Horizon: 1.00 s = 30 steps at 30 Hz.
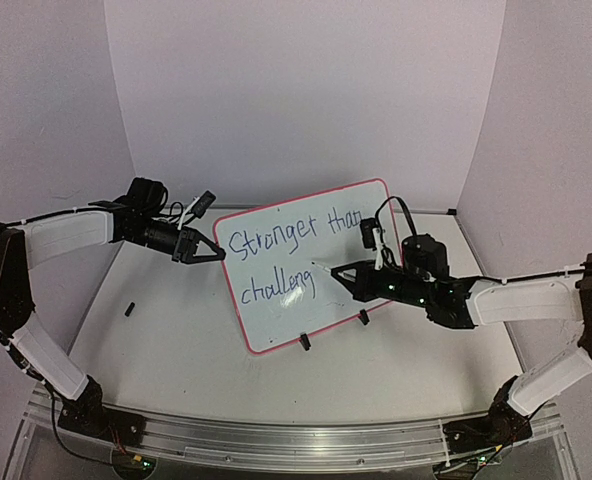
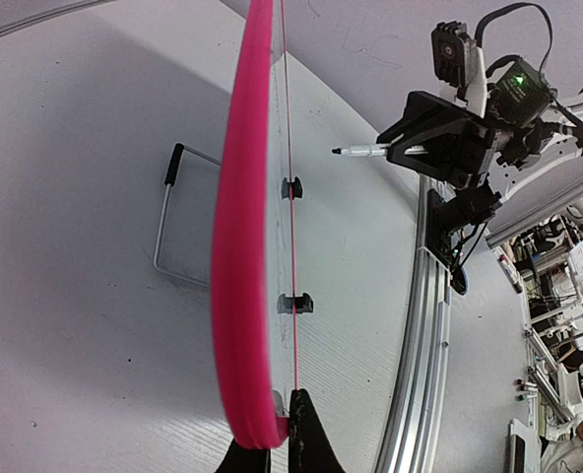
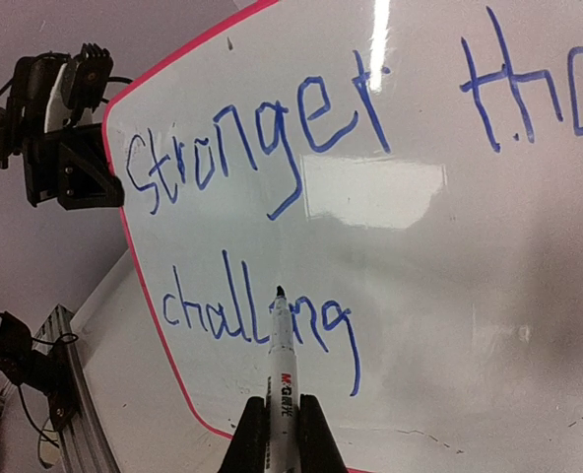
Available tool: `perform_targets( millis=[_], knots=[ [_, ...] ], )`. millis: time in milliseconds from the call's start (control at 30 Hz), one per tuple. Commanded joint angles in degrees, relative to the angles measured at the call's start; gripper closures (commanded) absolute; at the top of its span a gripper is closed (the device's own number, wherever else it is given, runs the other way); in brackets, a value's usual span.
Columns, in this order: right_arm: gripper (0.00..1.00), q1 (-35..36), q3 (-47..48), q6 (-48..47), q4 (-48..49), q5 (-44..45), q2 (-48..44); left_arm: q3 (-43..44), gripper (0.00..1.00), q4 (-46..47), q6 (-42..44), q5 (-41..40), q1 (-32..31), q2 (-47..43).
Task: Write a sentence on the whiteboard
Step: Write on the whiteboard with the whiteboard.
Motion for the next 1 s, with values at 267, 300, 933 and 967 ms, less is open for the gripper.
perform_targets(
  millis=[267, 300, 933, 967],
  knots=[
    [1.00, -3.11, 0.58, -0.31, 2.58, -2.66, 3.68, 1.34, 1.00, -0.09, 3.83, -2.25, -2.02, 1.57],
    [1.00, -3.11, 0.68, -0.26, 2.57, -2.77, 3.96, 1.34, 1.00, -0.09, 3.80, -2.22, -2.02, 1.52],
    [1.00, -3.57, 0.42, 0.28, 2.89, -0.08, 6.74, 1.36, 1.00, -0.09, 3.79, -2.31, -2.03, 1.64],
    [1.00, -3.62, 0.25, 0.40, 2.88, 0.28, 6.57, 1.36, 1.00, -0.09, 3.78, -2.35, -2.02, 1.61]
  ],
)
